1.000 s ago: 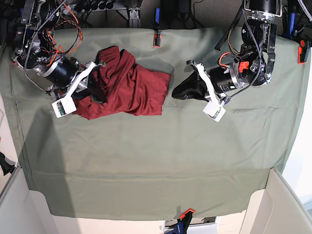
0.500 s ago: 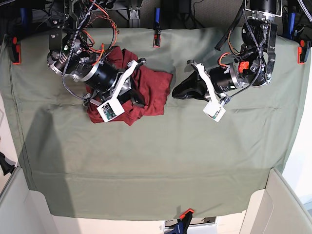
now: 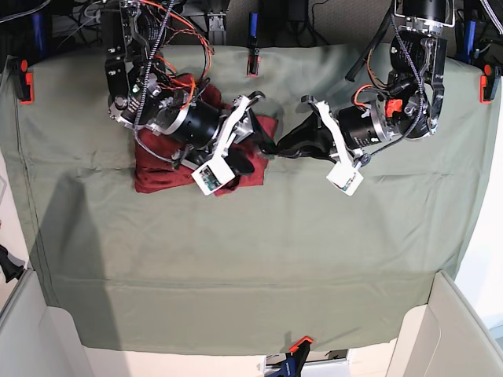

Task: Fold the T-shirt properly
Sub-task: 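Push the collar end onto the folded bundle with the right gripper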

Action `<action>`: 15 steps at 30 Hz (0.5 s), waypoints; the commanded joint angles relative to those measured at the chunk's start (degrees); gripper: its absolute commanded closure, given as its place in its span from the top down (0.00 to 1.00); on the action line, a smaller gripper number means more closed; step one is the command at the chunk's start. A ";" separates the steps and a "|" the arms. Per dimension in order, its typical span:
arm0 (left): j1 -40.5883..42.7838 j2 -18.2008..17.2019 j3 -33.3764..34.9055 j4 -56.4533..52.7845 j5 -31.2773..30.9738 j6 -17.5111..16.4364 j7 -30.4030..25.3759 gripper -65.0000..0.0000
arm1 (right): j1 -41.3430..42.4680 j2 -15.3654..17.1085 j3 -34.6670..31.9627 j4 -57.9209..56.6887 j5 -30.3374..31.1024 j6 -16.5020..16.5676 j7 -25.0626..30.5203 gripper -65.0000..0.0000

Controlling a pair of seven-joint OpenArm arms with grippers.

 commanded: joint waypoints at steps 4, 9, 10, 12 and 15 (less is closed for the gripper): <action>-0.83 -0.52 -0.28 1.14 -2.40 -0.69 0.50 0.00 | 3.58 -0.37 -2.71 1.38 2.56 0.44 -0.28 0.45; -0.57 -0.52 -0.28 1.14 -3.63 -0.69 1.07 0.00 | 6.08 -0.37 -2.71 4.61 4.48 0.48 -2.97 0.45; -0.57 -0.55 -0.28 1.14 -4.09 -0.69 1.51 0.00 | 6.19 -0.37 -2.67 5.75 2.69 0.44 -3.74 0.45; -0.57 -0.90 -0.28 1.11 -5.07 -0.69 2.45 0.00 | 5.99 -0.33 -2.10 8.28 -2.01 0.20 -4.57 0.42; -0.52 -2.01 -0.28 1.14 -6.62 -0.69 3.28 0.00 | 5.25 0.15 0.63 10.82 -6.71 -1.33 -4.87 0.00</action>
